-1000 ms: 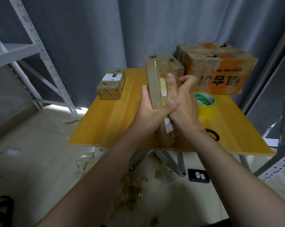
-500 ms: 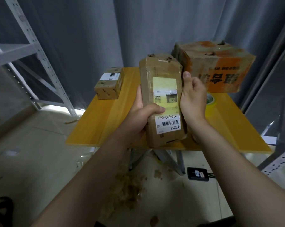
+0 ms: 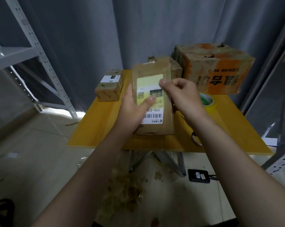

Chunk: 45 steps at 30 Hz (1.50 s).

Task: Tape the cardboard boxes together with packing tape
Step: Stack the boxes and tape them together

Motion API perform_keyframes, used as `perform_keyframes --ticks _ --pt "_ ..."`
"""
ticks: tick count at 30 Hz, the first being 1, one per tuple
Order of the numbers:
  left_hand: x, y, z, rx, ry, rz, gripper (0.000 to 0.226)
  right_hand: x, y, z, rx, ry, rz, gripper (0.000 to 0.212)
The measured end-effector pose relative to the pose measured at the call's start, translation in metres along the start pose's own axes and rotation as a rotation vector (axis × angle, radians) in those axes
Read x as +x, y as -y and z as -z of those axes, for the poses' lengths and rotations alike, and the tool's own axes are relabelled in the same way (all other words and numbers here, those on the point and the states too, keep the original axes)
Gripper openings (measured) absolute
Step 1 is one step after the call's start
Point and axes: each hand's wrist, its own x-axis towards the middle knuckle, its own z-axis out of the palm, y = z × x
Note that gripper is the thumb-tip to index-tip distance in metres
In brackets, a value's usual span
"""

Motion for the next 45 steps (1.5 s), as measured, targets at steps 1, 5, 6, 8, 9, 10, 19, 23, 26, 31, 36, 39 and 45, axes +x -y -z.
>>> perform_keyframes --ticks 1,5,6,8,9,10,19,23,26,31,36,39,45 --pt "-0.001 -0.002 -0.001 0.078 0.035 0.001 0.092 -0.001 0.002 -0.002 0.013 -0.013 0.021 0.041" --pt "-0.007 -0.006 -0.008 0.334 0.113 0.038 0.143 -0.006 0.006 -0.008 0.014 -0.027 0.088 0.045" --pt "-0.008 -0.005 -0.01 0.364 0.126 0.059 0.149 -0.006 0.007 -0.008 -0.014 -0.023 0.098 0.049" --pt "-0.008 -0.004 -0.011 0.398 0.147 0.089 0.152 -0.005 0.007 -0.007 -0.098 -0.021 0.089 0.053" --pt "-0.009 -0.003 -0.012 0.399 0.154 0.098 0.152 -0.005 0.007 -0.008 -0.141 -0.027 0.077 0.055" --pt "-0.009 -0.002 -0.014 0.394 0.161 0.101 0.152 -0.006 0.006 -0.008 -0.18 -0.039 0.07 0.057" --pt "-0.009 0.002 -0.017 0.382 0.29 0.072 0.153 -0.012 0.004 -0.009 -0.274 -0.155 0.235 0.057" --pt "-0.01 0.0 -0.013 0.358 0.314 0.061 0.152 -0.011 0.002 -0.01 -0.238 -0.174 0.34 0.054" --pt "-0.009 0.001 -0.01 0.359 0.303 0.047 0.152 -0.01 -0.001 -0.01 -0.208 -0.197 0.383 0.051" --pt "-0.009 0.004 -0.009 0.361 0.285 0.026 0.154 -0.011 -0.007 -0.011 -0.103 -0.199 0.364 0.047" --pt "-0.009 0.004 -0.01 0.089 0.312 0.072 0.147 -0.008 0.006 -0.01 0.158 -0.169 0.065 0.051" --pt "-0.007 0.005 -0.006 -0.095 0.311 0.067 0.116 -0.007 0.018 -0.005 0.251 -0.033 -0.032 0.05" --pt "-0.008 0.008 -0.007 -0.105 0.286 -0.002 0.045 -0.013 0.012 -0.008 0.144 0.076 0.023 0.018"
